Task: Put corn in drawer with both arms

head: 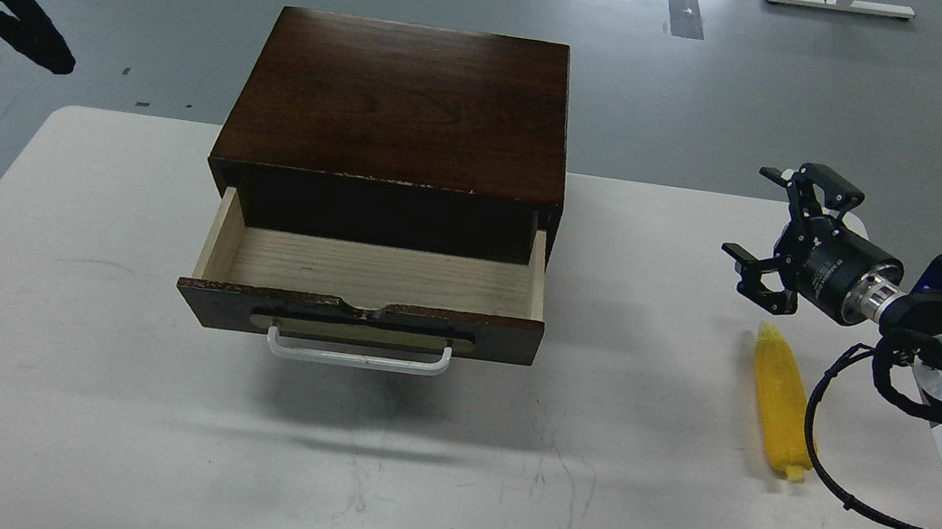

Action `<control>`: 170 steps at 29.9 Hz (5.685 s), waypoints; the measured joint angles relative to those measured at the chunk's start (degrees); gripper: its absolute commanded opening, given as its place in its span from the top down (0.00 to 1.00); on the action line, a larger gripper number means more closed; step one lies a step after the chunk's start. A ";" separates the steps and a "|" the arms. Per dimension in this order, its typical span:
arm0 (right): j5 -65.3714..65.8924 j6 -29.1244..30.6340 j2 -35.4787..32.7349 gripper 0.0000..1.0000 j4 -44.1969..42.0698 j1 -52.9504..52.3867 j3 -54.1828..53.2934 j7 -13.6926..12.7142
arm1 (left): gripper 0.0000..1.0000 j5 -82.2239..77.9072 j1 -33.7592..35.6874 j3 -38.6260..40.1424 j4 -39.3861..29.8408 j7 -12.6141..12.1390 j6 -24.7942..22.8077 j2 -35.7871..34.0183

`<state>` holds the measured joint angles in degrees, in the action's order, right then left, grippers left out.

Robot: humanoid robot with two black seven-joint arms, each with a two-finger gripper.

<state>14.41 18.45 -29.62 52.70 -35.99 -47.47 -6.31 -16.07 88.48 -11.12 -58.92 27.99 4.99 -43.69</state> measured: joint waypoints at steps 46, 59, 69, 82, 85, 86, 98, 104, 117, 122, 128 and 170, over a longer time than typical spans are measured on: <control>66.10 8.40 -25.34 0.07 24.60 -12.08 32.28 1.02 | 0.02 8.51 -37.50 39.84 24.99 -15.56 -24.27 6.27; 66.27 6.17 -18.85 0.79 19.10 -7.05 34.98 0.97 | 0.02 8.42 -37.41 39.49 24.99 -14.73 -24.29 5.90; 65.52 -0.17 -16.46 1.00 18.28 -8.81 34.45 1.75 | 0.02 8.25 -37.37 39.23 25.00 -14.53 -24.24 5.91; 91.42 -2.39 -20.83 1.00 32.71 -35.23 34.45 14.41 | 0.02 7.96 -36.90 39.09 24.92 -14.37 -24.20 6.00; 98.64 -2.90 -17.08 1.00 33.23 -39.50 34.46 18.31 | 0.02 7.49 -36.65 39.10 24.88 -14.37 -24.28 6.13; 100.30 -3.23 -15.72 1.00 33.21 -40.56 34.51 19.31 | 0.02 7.41 -36.64 39.12 24.91 -14.37 -24.24 6.13; 110.55 -6.38 1.26 1.00 32.50 -43.36 38.07 25.93 | 0.02 7.36 -36.70 39.15 24.78 -14.36 -24.24 4.69; 110.59 -6.97 6.04 1.00 30.67 -45.57 44.03 26.60 | 0.02 7.36 -36.72 39.15 24.59 -14.37 -24.26 4.43; 110.59 -7.03 7.81 0.95 27.33 -45.66 47.53 27.35 | 0.02 7.42 -36.79 39.16 24.36 -14.36 -24.90 2.64; 110.59 -7.03 7.81 0.54 26.88 -45.25 47.73 27.33 | 0.02 7.45 -36.80 39.16 24.38 -14.37 -25.03 2.48; 110.59 -9.62 7.97 0.20 24.67 -44.36 47.70 27.30 | 0.02 7.45 -36.80 39.17 24.38 -14.37 -25.11 2.48; 25.59 -13.04 2.15 0.04 6.92 -38.06 26.97 16.41 | 0.02 8.28 -36.71 40.03 24.30 -14.62 -32.31 3.28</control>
<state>40.01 5.41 -27.46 59.62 -74.05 -20.50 10.10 -7.79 51.78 28.91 -34.62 13.37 -27.33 -40.41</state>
